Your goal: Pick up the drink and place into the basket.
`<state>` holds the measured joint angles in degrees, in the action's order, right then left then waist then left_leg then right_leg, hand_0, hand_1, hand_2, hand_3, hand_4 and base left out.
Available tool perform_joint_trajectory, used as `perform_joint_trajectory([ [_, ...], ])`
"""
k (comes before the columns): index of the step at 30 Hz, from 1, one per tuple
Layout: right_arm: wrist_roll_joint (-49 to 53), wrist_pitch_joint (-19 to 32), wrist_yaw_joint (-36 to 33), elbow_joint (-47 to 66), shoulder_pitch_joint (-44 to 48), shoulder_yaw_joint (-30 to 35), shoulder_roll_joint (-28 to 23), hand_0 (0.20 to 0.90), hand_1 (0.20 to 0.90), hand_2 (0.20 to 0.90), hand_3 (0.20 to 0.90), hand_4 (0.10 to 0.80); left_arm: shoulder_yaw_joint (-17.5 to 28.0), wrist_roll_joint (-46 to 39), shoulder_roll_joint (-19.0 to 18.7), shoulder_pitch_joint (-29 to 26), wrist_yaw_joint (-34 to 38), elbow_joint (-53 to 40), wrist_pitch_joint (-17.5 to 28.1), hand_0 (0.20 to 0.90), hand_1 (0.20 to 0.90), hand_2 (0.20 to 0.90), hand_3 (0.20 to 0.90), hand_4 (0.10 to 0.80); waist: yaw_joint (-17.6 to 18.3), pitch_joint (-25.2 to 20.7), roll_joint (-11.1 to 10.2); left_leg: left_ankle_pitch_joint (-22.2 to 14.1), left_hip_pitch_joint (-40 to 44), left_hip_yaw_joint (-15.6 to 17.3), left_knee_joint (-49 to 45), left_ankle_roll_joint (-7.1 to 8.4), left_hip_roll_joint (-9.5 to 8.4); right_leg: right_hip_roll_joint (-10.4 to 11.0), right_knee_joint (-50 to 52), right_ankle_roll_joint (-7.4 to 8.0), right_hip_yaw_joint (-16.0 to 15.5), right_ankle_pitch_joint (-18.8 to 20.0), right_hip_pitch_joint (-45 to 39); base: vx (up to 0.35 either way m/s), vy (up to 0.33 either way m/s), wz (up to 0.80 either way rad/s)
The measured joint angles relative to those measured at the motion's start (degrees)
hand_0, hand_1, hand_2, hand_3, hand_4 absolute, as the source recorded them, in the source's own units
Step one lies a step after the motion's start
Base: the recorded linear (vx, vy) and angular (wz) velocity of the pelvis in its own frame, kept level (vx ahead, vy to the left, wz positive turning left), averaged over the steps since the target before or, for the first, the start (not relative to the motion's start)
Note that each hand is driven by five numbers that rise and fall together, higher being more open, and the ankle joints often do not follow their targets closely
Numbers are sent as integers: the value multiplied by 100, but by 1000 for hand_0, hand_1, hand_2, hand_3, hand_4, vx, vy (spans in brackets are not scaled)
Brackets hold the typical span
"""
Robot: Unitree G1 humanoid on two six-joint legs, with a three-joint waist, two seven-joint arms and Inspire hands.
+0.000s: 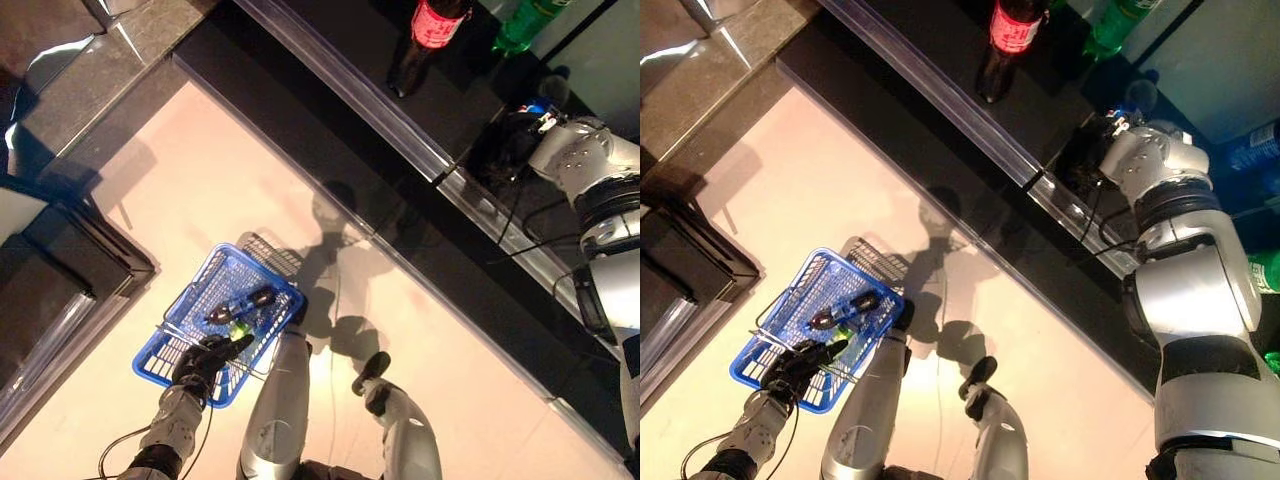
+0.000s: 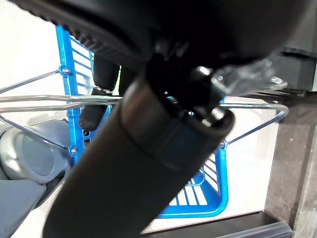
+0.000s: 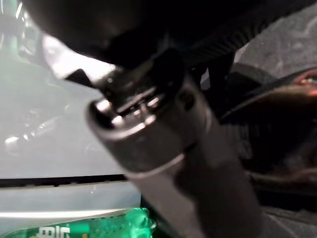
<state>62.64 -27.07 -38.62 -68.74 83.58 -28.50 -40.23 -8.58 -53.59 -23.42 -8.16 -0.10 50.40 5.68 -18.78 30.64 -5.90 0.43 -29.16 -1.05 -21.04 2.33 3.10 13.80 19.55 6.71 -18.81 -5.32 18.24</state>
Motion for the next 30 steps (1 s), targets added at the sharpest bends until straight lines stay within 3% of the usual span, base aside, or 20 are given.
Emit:
perform_joint_trajectory([
  [1,-29,-61,104,-76,47,-68,-24,300,300,300,200,100,-1,-5,-11,0,-34,0,-2,300,300,300,200,100,0,0,-1,0,0,-4,-1,0,0,0,-5,1,-7,1,-5,0,0,0],
  [7,-197,-414,609,-499,126,-90,-259,300,300,300,200,100,-1,-109,-49,-1,-88,9,-19,300,300,300,200,100,-4,-1,-1,2,1,-98,3,-1,-12,-17,-88,-2,-128,10,-109,-4,-8,8],
  [30,-181,-297,1047,-456,-293,216,-209,300,300,300,200,100,-14,-114,-110,-10,-158,7,-55,300,300,300,200,100,-15,-3,4,11,239,-104,94,22,-43,13,-93,3,-130,24,-318,-24,-11,0],
])
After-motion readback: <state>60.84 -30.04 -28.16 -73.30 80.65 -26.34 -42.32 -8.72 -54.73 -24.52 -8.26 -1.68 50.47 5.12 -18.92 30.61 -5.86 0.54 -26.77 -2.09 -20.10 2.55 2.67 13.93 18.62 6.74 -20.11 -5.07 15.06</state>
